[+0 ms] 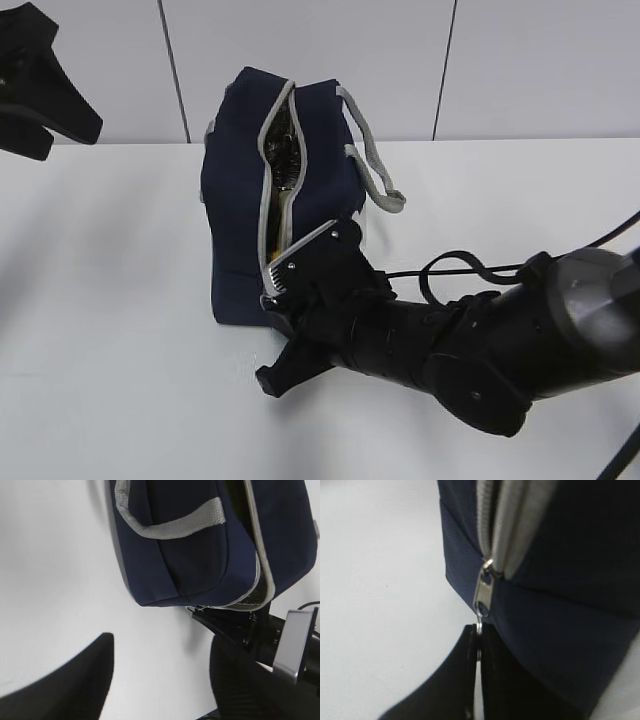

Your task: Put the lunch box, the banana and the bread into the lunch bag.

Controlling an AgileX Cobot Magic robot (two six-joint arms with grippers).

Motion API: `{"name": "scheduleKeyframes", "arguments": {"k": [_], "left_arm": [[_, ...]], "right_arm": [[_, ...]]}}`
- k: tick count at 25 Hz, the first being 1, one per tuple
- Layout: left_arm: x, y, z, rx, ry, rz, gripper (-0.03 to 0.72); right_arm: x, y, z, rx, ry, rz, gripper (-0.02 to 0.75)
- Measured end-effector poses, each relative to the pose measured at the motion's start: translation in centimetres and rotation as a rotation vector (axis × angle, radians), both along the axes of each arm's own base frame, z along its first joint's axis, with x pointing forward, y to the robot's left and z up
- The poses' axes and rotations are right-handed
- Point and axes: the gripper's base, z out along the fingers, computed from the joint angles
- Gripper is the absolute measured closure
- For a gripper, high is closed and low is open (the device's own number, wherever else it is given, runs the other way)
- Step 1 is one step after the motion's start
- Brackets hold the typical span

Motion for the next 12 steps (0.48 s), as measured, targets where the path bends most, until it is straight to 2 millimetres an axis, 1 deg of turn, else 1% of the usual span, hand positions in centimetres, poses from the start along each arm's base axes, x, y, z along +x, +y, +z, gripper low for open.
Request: {"name": "scheduleKeyframes", "arguments": {"k": [4,9,12], "left_arm": [[0.0,0.0,0.0,0.000,-0.001,0.000,0.264],[0.0,0.0,0.0,0.000,-0.002,0.001,0.264],[0.0,0.0,0.0,0.000,-0.002,0.001,0.264]], "right_arm": [[-0.1,-0.1,1.2,0.007,-0.014,0.000,0.754],[-0.2,-0.2,1.7,-0.012,0.002,-0.003,0.754],[-0.3,-0.3,2.4,-0.014,-0.002,0.000,0.754]]}}
